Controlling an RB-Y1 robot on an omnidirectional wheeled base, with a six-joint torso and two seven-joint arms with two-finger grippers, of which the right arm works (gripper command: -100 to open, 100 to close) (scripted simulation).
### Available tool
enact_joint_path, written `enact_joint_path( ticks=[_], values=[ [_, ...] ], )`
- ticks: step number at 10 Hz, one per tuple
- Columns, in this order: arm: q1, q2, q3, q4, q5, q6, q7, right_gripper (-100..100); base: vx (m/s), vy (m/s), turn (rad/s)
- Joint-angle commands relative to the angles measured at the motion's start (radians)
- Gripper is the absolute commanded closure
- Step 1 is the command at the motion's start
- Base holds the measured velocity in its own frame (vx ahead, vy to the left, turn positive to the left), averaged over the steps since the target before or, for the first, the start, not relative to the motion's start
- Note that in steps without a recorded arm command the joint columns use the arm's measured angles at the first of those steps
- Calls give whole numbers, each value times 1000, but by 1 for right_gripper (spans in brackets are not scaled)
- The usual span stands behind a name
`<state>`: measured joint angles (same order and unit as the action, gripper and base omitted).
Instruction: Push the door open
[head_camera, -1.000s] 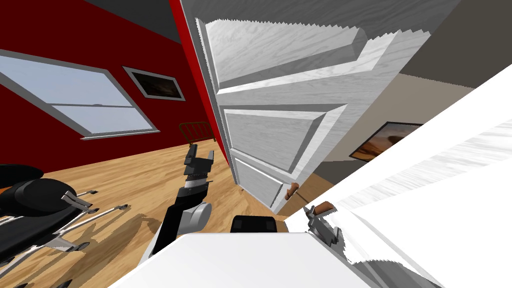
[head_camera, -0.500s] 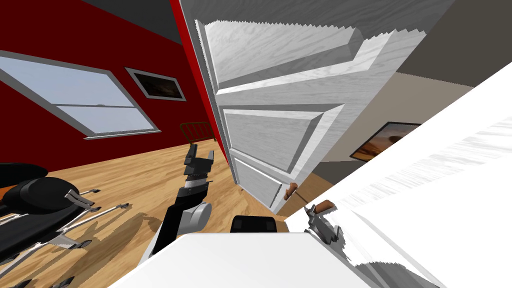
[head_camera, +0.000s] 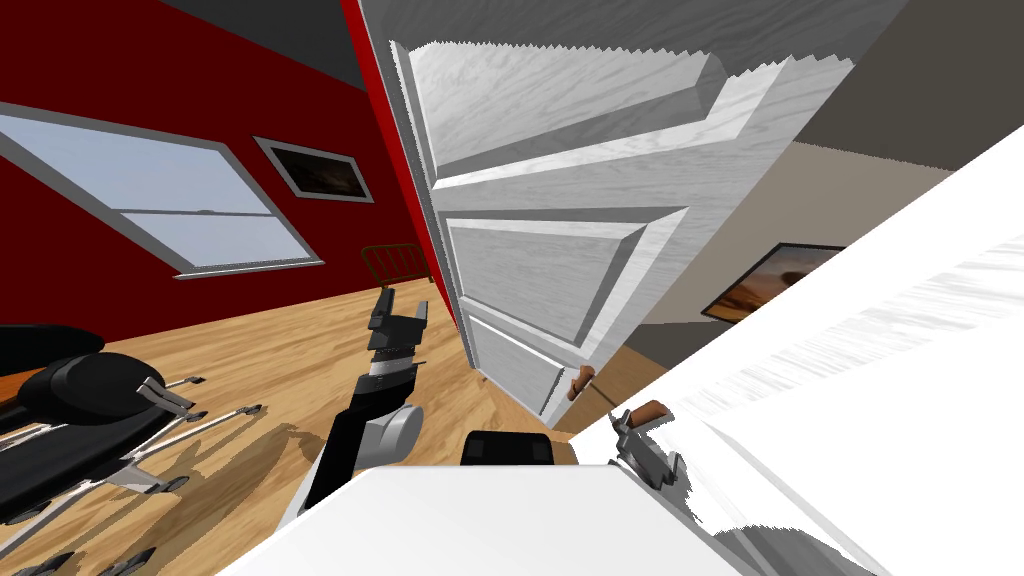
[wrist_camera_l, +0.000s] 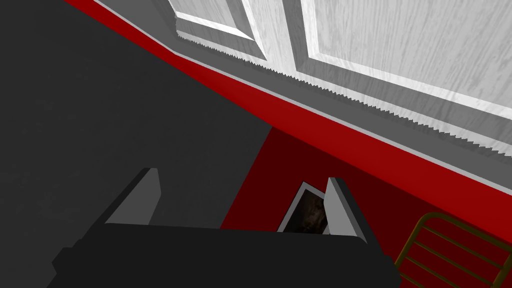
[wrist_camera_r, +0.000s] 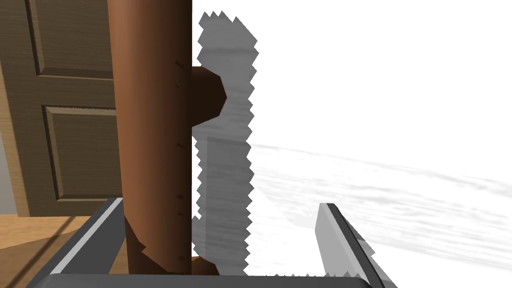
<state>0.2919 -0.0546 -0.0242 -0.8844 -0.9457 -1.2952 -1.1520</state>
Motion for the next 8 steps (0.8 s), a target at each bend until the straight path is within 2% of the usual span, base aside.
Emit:
enact_joint_path(
  ticks=[1,2,4,5,6,8],
  values=[
    [29,-18,-24,10,-14,-7,1,100,0,-6,10],
    [-11,-3,-18,-1,-33,-15,21,100,2,-94,146],
    [-24,-5,-28,7,-52,-27,31,100,-21,-164,103],
    [-39,-7,-39,16,-74,-40,42,100,0,-163,75],
    [-39,-7,-39,16,-74,-40,42,100,-9,-134,7],
    [-48,-8,-46,22,-88,-48,49,100,-10,-62,43]
  ],
)
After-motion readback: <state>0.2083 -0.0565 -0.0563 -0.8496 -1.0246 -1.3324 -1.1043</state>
